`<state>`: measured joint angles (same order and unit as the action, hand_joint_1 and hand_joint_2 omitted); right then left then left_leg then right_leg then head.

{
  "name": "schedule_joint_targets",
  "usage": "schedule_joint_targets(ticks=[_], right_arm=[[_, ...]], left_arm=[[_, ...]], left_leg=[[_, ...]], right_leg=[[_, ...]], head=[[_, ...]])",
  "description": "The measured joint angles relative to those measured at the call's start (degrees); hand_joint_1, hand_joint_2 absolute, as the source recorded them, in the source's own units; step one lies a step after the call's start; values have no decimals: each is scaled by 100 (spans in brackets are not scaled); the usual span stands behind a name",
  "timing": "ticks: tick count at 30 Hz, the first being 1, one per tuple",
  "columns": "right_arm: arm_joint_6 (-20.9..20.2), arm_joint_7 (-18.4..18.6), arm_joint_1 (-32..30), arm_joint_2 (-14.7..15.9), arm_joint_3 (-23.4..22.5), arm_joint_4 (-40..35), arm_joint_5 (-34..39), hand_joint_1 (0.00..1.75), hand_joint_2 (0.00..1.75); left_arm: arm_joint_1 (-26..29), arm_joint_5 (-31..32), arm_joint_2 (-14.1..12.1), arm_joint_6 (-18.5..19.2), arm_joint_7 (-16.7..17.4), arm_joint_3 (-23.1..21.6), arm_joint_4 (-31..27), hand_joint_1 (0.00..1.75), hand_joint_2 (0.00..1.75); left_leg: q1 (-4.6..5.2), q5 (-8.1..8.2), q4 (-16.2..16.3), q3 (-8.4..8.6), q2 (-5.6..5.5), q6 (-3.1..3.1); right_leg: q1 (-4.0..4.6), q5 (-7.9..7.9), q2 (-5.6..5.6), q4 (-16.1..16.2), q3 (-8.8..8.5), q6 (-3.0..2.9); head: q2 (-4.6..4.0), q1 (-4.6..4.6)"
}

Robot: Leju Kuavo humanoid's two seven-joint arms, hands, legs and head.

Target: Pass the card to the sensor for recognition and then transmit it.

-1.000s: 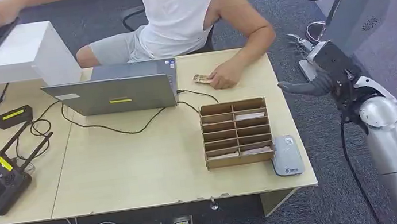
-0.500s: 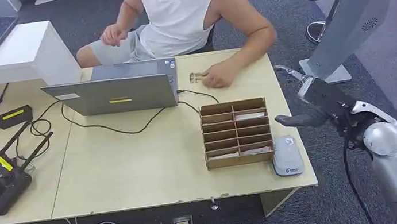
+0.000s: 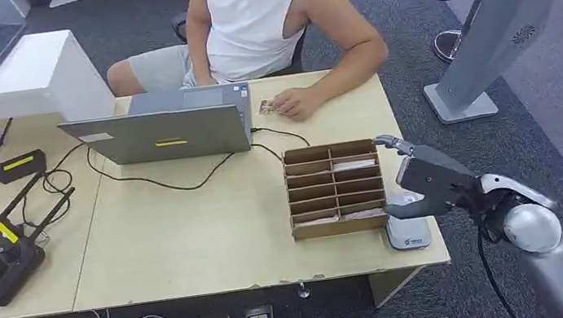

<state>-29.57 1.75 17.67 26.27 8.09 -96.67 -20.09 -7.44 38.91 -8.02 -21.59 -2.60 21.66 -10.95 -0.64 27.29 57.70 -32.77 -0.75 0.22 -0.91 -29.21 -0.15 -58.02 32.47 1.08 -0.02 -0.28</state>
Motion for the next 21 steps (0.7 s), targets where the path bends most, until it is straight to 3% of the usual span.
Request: schedule_joint_targets(ticks=[9, 21], right_arm=[[441, 247, -91, -31, 528, -72, -1658, 0, 175], [531, 275, -421, -66, 916, -72, -2487, 0, 175]], left_arm=[[-12, 68, -4, -2, 87, 4, 0, 0, 0], [-13, 166, -7, 37, 96, 9, 0, 0, 0]], left_leg=[[0, 0, 0, 0, -1, 0], [0, 0, -1, 0, 0, 0]], right_leg=[[0, -1, -1, 0, 0, -1], [0, -1, -1, 0, 0, -1]], head=[[0, 2], [0, 0]])
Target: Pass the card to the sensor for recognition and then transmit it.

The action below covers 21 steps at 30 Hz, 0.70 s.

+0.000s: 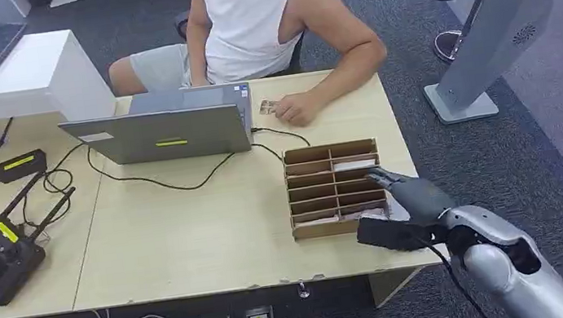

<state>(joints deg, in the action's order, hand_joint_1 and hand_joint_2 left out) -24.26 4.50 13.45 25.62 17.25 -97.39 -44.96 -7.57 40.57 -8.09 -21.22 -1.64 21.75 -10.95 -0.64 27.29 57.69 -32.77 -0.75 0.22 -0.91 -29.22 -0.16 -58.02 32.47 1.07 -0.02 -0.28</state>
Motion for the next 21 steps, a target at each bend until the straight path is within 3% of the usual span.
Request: schedule_joint_targets(ticks=[5, 8, 13, 16, 21], right_arm=[[4, -127, -14, 0, 87, 2, -160, 0, 175], [215, -234, -18, -9, 164, 2, -438, 0, 175], [1547, -516, -33, -79, 267, 18, -1292, 0, 175], [2565, -684, -111, -218, 367, 101, -1703, 0, 175], [3171, -776, -172, -323, 491, 395, -1823, 0, 175]], left_arm=[[0, 0, -2, -11, 7, 28, 0, 0, 0], [0, -2, -2, -24, 7, 37, 0, 0, 0], [-1, -2, 4, -79, 50, 105, 0, 0, 0], [-2, -2, 17, -111, 57, 136, 0, 0, 0], [-4, -2, 17, -125, 57, 179, 0, 0, 0]], left_leg=[[0, 0, 0, 0, 0, 0], [0, 0, 0, 0, 0, 0], [-1, 0, 0, 0, 0, 0], [-1, 0, -1, 0, 0, 0], [-1, 0, -1, -1, 0, 1]], right_leg=[[0, 0, 0, 0, 0, 0], [0, 0, 0, 0, 0, 0], [1, -1, 0, 0, 1, -1], [1, -1, -1, 0, 0, -1], [1, -2, 0, 0, 0, -1]], head=[[0, 0], [0, 2], [0, 2], [0, 0], [0, 0]])
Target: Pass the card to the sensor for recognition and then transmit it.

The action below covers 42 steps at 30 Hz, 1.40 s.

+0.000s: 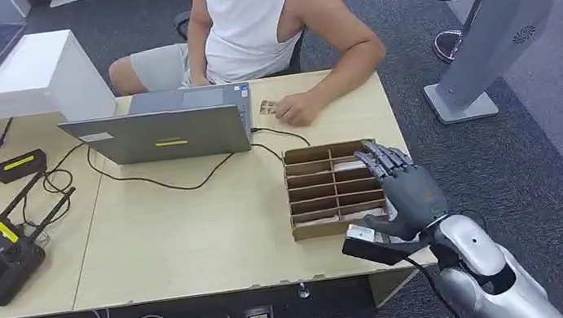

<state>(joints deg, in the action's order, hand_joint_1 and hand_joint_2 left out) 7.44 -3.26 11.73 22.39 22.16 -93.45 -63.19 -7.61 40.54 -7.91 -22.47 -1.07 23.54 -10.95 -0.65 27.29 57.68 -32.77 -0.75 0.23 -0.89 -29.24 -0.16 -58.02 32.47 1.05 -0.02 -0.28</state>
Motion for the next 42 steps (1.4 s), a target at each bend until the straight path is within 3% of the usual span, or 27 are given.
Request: schedule_joint_targets(ticks=[10, 25, 42], right_arm=[[123, -31, -15, -169, 247, 608, 190, 0, 175], [119, 129, -61, -167, 300, 1009, 516, 0, 175], [269, -105, 22, -84, 232, 1317, 808, 0, 175]], left_arm=[[-4, 17, -2, 9, -13, 85, 0, 0, 0], [-3, 63, 0, 13, -68, 98, 0, 0, 0], [-3, 70, 4, 4, -72, 101, 2, 0, 0]], left_leg=[[0, 0, 1, 0, 0, 0], [0, 2, 1, 1, 0, 2], [0, 2, 1, 1, 0, 2]], right_leg=[[0, 0, 0, 0, 2, 0], [0, 0, 0, 0, 2, 0], [0, 0, 1, 0, 2, 0]], head=[[0, 0], [0, 0], [0, 0]])
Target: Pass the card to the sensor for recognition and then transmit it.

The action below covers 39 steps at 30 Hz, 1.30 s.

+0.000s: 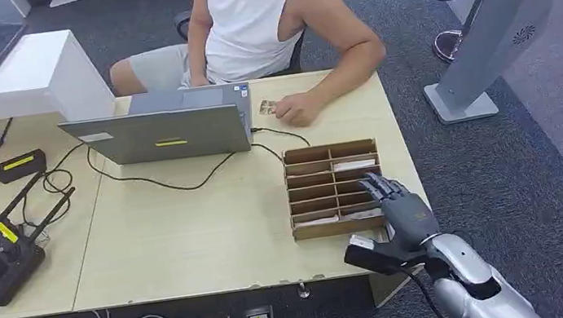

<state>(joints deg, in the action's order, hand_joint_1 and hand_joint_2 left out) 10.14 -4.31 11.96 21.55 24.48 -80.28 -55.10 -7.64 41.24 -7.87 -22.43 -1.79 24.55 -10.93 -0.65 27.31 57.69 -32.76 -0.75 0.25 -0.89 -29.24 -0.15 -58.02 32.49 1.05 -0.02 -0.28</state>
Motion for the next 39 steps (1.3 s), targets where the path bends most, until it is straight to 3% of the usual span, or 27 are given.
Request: schedule_joint_targets(ticks=[38, 39], right_arm=[[33, -7, -15, 44, -118, -293, 269, 0, 175], [14, -7, -15, 42, -114, -319, 269, 52, 175]], left_arm=[[0, 50, -4, 2, -133, 2, 0, 0, 0], [0, 50, -4, 2, -138, 2, 0, 0, 0]], left_leg=[[0, 0, 0, 1, 0, 0], [0, 0, 0, 1, 1, 0]], right_leg=[[0, 0, 0, 0, -1, 0], [0, 0, 0, 0, -1, 0]], head=[[0, 0], [0, 2]])
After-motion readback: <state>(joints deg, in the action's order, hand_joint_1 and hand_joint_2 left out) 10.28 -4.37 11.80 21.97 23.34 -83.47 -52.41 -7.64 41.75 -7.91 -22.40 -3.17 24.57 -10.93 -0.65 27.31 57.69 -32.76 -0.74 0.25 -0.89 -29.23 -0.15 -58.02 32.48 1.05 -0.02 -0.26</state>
